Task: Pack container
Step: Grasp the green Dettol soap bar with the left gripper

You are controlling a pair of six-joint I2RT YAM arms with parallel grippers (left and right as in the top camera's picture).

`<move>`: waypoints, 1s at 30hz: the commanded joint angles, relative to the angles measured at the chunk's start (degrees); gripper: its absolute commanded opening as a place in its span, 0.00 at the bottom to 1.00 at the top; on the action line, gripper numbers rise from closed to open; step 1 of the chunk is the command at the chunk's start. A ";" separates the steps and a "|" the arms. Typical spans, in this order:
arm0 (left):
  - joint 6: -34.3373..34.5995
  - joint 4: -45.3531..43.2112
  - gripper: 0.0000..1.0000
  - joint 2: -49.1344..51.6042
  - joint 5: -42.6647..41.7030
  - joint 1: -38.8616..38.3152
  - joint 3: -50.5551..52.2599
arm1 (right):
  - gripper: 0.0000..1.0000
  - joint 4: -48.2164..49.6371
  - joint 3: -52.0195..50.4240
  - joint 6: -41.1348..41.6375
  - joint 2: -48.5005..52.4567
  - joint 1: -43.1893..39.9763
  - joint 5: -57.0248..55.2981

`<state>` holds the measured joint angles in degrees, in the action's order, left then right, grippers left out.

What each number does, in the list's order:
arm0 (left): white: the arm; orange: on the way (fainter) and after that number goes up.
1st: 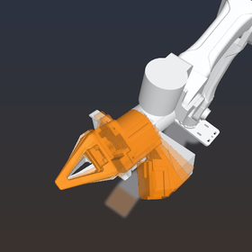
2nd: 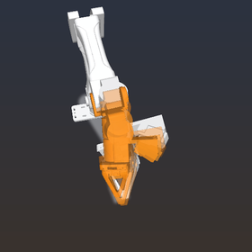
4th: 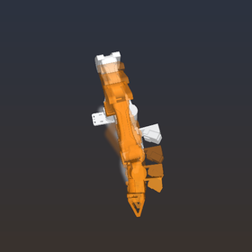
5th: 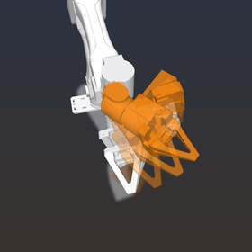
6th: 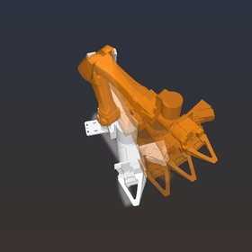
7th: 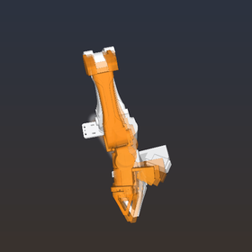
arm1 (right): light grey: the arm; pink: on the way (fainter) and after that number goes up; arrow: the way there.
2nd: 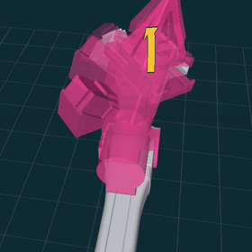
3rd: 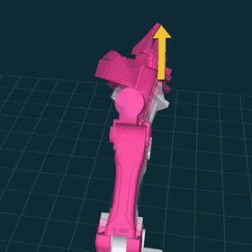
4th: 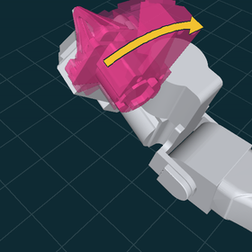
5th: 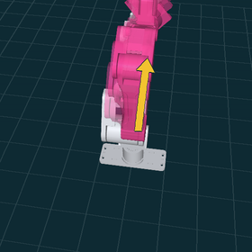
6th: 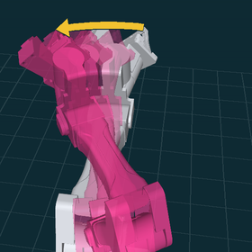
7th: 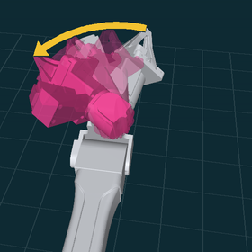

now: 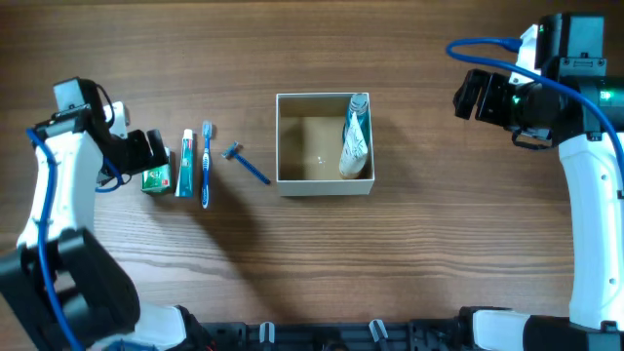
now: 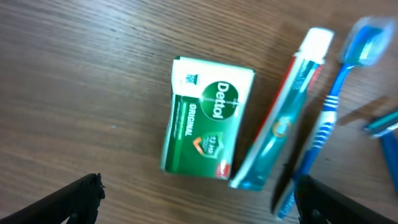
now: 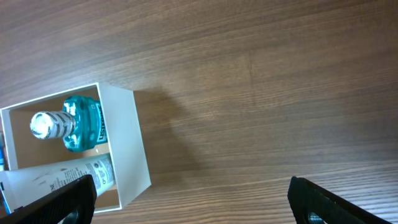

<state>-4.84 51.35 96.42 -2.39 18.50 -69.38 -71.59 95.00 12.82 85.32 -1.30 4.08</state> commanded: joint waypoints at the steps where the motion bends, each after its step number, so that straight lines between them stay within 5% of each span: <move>1: -5.53 -1.99 0.99 5.70 1.97 0.37 -0.33 | 1.00 0.22 0.13 0.87 0.63 -0.22 0.46; 9: -7.87 -8.98 0.99 12.79 5.49 -0.39 -0.26 | 1.00 0.28 0.13 0.87 0.63 -0.22 0.46; 18: -6.19 -10.10 0.74 16.65 5.25 -0.39 -0.26 | 1.00 0.37 0.13 0.90 0.63 -0.22 0.46; 22: -1.84 -9.14 0.55 16.92 4.42 -0.39 -0.42 | 1.00 0.39 0.13 0.85 0.63 -0.22 0.46; 26: -0.17 -0.98 0.37 13.18 1.49 -2.60 -5.40 | 1.00 0.39 0.13 0.87 0.63 -0.22 0.46; 30: 2.19 8.70 0.33 8.57 1.36 -10.10 -14.21 | 1.00 0.39 0.13 0.87 0.63 -0.22 0.48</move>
<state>-4.75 56.01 110.56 0.62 14.13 -76.49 -71.33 95.00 12.82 85.32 -1.30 4.08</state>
